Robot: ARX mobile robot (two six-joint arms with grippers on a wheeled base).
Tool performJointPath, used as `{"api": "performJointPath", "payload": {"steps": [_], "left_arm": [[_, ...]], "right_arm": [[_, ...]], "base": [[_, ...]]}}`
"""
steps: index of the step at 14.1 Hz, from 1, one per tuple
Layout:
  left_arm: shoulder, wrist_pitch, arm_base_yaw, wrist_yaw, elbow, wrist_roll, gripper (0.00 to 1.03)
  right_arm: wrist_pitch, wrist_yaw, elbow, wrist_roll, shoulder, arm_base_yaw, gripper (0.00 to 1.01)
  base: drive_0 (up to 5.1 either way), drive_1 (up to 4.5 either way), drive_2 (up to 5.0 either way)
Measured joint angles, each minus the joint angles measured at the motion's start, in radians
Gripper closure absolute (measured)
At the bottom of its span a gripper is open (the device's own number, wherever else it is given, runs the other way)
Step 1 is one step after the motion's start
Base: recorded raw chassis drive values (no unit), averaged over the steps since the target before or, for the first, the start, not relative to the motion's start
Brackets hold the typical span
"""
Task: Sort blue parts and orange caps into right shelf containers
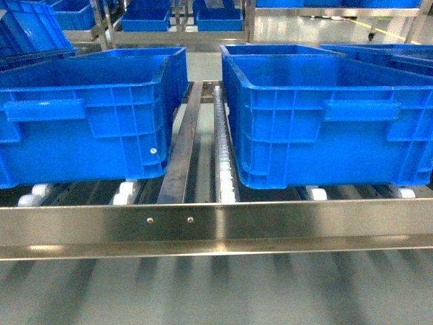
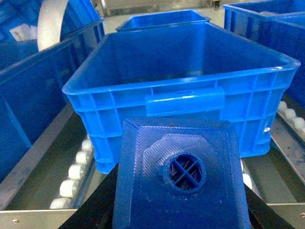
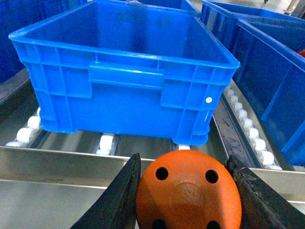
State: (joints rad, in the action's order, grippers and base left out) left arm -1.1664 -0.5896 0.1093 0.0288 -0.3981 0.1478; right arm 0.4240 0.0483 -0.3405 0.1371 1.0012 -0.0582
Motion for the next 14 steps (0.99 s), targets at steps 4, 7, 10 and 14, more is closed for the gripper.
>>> {"api": "performJointPath", "payload": {"steps": [4,7,10,14], "left_arm": [[0.001,0.004,0.0,0.0,0.0,0.0,0.59],[0.001,0.004,0.0,0.0,0.0,0.0,0.59],[0.001,0.004,0.0,0.0,0.0,0.0,0.59],[0.001,0.004,0.0,0.0,0.0,0.0,0.59]], "right_arm": [[-0.002,0.0,0.0,0.0,0.0,0.0,0.57],[-0.002,0.0,0.0,0.0,0.0,0.0,0.57],[-0.002,0.0,0.0,0.0,0.0,0.0,0.57],[-0.002,0.0,0.0,0.0,0.0,0.0,0.57]], "base": [[0.0,0.0,0.0],[0.0,0.0,0.0],[0.0,0.0,0.0],[0.0,0.0,0.0]]}}
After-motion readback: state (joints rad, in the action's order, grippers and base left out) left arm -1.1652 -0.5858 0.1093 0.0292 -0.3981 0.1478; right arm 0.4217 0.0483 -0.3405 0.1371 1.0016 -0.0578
